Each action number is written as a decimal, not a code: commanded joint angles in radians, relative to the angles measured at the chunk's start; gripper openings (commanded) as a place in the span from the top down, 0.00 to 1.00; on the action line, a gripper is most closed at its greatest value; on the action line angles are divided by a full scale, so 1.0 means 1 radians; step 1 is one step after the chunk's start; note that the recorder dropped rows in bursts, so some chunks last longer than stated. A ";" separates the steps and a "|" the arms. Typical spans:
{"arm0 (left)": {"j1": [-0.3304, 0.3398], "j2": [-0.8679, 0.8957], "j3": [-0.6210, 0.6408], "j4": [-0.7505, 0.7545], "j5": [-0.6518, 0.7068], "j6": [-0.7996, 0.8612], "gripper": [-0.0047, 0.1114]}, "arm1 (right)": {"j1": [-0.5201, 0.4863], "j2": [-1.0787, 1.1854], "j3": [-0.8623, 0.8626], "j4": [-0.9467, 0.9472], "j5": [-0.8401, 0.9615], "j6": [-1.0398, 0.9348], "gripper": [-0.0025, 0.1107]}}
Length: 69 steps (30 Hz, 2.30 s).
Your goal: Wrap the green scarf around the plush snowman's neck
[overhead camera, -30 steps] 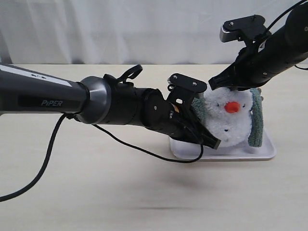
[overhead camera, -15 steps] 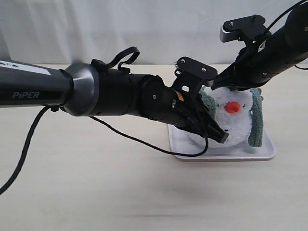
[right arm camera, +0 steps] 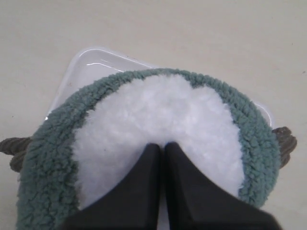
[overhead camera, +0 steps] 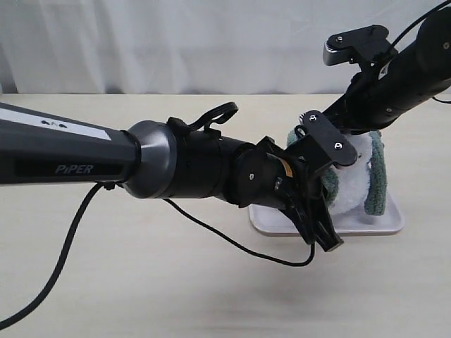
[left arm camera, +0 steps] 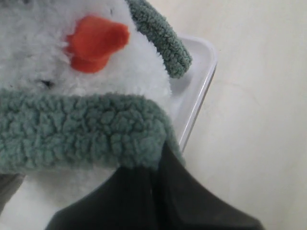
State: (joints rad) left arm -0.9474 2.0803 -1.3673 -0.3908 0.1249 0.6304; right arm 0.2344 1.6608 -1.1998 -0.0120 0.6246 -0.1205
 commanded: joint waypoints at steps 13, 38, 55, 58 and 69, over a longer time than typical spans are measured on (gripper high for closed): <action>0.016 0.018 0.005 0.133 0.161 -0.040 0.96 | 0.000 -0.002 0.008 0.027 0.040 0.001 0.94; 0.096 -0.145 0.005 0.278 0.392 -0.148 0.38 | 0.000 -0.002 0.008 0.027 0.038 0.001 0.94; 0.134 -0.117 0.005 0.412 0.057 -0.149 0.92 | 0.000 -0.003 -0.021 0.027 0.081 0.001 0.94; 0.134 -0.099 0.005 0.401 0.037 -0.149 0.96 | 0.000 -0.011 -0.022 0.027 0.077 -0.003 0.94; 0.132 -0.025 0.005 0.391 -0.086 -0.149 0.96 | 0.000 -0.024 -0.034 0.046 0.084 -0.007 0.94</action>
State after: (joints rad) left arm -0.8138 2.0577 -1.3632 0.0161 0.0863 0.4943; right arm 0.2341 1.6436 -1.2321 0.0250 0.6993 -0.1216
